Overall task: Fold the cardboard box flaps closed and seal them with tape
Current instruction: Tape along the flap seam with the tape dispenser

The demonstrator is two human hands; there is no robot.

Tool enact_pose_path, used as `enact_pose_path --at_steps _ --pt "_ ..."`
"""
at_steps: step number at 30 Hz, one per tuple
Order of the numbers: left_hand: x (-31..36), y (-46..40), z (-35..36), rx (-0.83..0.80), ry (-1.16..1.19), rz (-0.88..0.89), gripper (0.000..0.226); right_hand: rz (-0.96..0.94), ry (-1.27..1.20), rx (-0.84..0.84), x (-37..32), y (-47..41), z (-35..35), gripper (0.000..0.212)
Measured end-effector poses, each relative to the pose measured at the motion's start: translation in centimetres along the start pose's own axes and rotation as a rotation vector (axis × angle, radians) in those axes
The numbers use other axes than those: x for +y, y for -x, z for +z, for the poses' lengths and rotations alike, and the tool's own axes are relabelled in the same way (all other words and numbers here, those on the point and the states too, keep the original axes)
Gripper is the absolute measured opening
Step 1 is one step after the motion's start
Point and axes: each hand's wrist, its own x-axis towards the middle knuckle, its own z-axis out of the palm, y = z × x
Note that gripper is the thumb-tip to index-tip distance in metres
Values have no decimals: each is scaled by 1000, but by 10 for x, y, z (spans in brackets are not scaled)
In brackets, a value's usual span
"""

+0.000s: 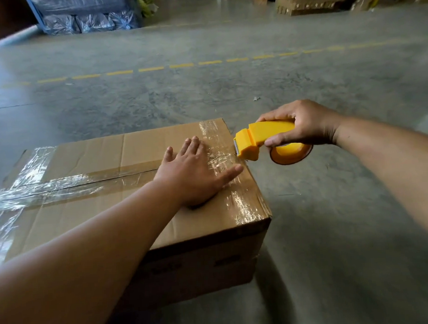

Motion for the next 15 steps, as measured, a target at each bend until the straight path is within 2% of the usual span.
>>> enact_pose_path --at_steps 2,5,10,15 --pt "19 -3 2 33 12 -30 129 5 30 6 -4 0 -3 75" --pt "39 -14 6 73 36 2 131 6 69 1 -9 1 -8 76" --pt "45 -25 10 50 17 45 116 2 85 7 -15 1 -7 76" --pt "11 -14 7 56 -15 54 108 -28 95 3 -36 -7 8 68"
